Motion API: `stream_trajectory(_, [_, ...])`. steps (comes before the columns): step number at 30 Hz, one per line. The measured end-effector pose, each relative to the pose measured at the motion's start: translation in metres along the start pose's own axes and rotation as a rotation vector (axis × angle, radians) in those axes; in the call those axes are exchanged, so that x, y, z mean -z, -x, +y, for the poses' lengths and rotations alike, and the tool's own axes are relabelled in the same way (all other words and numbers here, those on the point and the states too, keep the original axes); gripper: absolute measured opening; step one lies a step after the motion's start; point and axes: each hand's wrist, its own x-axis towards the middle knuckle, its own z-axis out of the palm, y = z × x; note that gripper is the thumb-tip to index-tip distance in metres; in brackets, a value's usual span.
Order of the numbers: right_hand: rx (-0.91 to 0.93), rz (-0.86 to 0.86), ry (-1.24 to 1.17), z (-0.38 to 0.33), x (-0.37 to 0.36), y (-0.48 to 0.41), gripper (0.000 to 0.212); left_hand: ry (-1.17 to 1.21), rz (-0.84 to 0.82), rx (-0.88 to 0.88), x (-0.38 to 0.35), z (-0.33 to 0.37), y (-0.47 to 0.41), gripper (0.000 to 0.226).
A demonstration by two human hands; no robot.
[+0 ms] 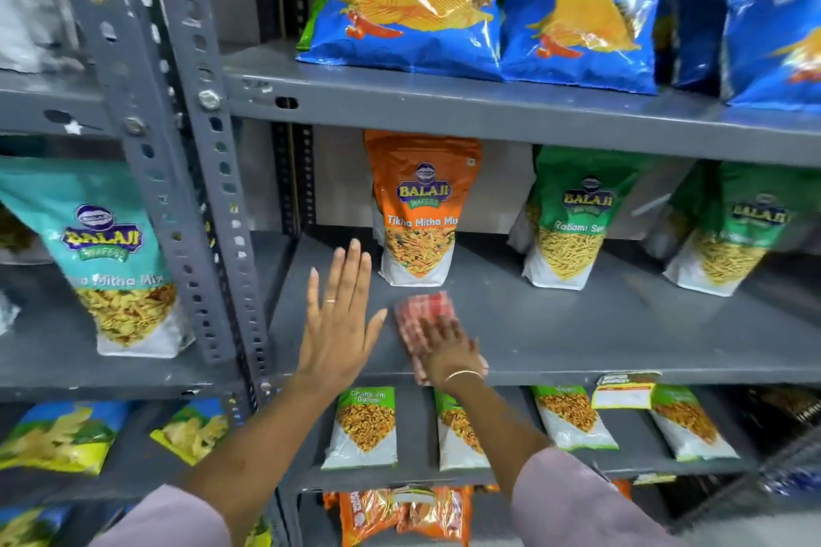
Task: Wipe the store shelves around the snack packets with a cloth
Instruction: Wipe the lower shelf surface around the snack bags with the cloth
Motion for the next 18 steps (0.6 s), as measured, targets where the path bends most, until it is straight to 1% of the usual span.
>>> stream_trajectory(2, [-0.186,0.041,-0.104,0.025,0.004,0.006,0.062,-0.014,-0.079,0.009,-0.011,0.009,0.014,0.070])
stream_trajectory(3, [-0.207,0.059,-0.124,0.027,0.007,0.009,0.062,-0.019,-0.118,0.005,-0.016,0.015,0.019,0.068])
stream_trajectory(4, [-0.152,0.074,-0.095,0.024,0.011,0.012,0.065,-0.022,-0.162,0.000,-0.022,0.021,0.023,0.067])
stream_trajectory(6, [0.062,0.087,-0.045,0.021,0.014,0.014,0.066,-0.016,-0.247,0.007,-0.034,0.035,0.028,0.067])
stream_trajectory(7, [0.144,0.088,-0.056,0.025,0.016,0.013,0.064,-0.010,-0.285,0.019,-0.040,0.043,0.029,0.067])
stream_trajectory(8, [0.168,0.106,-0.065,0.036,0.022,0.009,0.060,-0.008,-0.321,0.030,-0.046,0.053,0.029,0.067])
stream_trajectory(9, [0.144,0.151,-0.073,0.053,0.029,0.003,0.057,-0.010,-0.359,0.039,-0.051,0.063,0.028,0.068])
stream_trajectory(11, [-0.001,0.230,-0.072,0.097,0.042,-0.007,0.056,-0.022,-0.458,0.047,-0.062,0.084,0.028,0.068])
stream_trajectory(12, [-0.087,0.239,-0.098,0.121,0.044,-0.009,0.057,-0.027,-0.509,0.057,-0.069,0.092,0.029,0.069])
stream_trajectory(14, [-0.205,0.159,-0.173,0.154,0.041,-0.008,0.058,-0.016,-0.590,0.100,-0.082,0.101,0.033,0.071])
stream_trajectory(15, [-0.211,0.120,-0.167,0.161,0.036,-0.006,0.059,0.001,-0.623,0.128,-0.086,0.103,0.034,0.074])
stream_trajectory(18, [-0.171,0.103,-0.130,0.160,0.022,-0.020,0.061,0.041,-0.675,0.218,-0.094,0.104,0.038,0.084])
